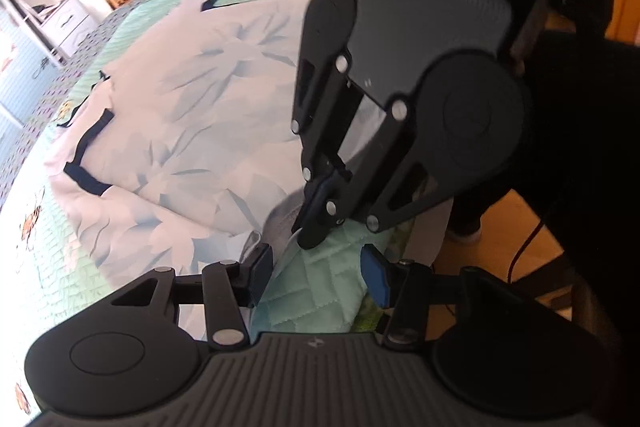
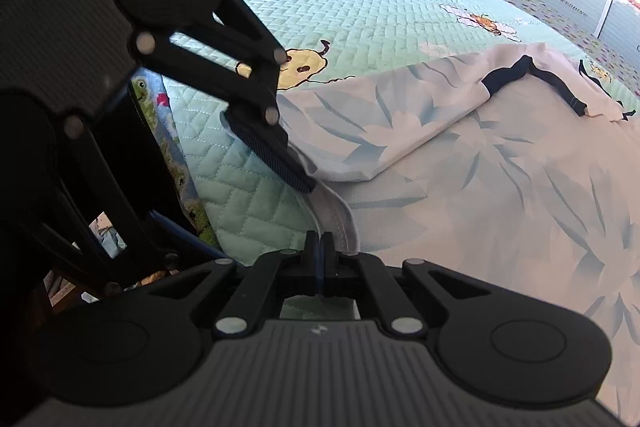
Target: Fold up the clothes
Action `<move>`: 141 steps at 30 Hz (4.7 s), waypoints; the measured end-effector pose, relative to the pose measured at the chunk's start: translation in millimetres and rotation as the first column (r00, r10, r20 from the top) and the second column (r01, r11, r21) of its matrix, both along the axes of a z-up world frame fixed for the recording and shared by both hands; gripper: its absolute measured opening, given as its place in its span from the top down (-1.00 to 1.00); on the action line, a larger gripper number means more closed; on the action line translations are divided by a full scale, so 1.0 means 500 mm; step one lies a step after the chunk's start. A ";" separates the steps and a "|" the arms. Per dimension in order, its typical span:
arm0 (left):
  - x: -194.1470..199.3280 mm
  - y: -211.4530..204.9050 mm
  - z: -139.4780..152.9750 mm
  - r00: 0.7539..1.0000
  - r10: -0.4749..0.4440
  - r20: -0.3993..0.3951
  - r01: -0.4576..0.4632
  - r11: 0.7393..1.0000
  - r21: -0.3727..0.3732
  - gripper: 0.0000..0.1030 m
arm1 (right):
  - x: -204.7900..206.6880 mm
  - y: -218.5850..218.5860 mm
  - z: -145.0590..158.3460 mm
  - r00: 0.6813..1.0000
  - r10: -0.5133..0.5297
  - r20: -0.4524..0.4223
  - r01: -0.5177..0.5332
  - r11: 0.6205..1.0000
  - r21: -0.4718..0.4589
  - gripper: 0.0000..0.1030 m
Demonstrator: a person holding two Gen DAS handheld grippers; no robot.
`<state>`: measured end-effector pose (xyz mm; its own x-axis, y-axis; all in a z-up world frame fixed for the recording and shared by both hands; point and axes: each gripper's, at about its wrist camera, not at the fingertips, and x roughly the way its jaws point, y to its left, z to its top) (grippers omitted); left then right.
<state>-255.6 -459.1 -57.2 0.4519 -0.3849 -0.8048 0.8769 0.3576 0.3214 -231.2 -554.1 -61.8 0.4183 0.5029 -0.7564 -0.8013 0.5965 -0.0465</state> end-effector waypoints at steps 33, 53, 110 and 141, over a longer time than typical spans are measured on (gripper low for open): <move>0.018 0.013 -0.027 0.987 -0.121 0.101 0.103 0.980 0.168 1.00 | 0.016 -0.005 0.008 0.999 -0.001 -0.045 0.002 1.000 0.014 1.00; 0.036 0.018 -0.007 0.997 -0.074 -0.037 0.079 0.985 0.152 1.00 | 0.004 -0.002 0.014 0.998 0.031 -0.060 -0.031 0.999 0.007 1.00; -0.041 0.099 -0.037 0.989 0.073 0.132 -0.102 0.968 0.230 0.90 | -0.003 0.027 0.010 0.999 0.043 -0.029 -0.043 0.999 -0.021 0.53; -0.033 0.105 -0.021 1.000 0.017 0.006 -0.018 0.945 0.327 1.00 | -0.003 0.016 0.011 0.998 0.040 -0.055 -0.040 0.999 -0.011 0.43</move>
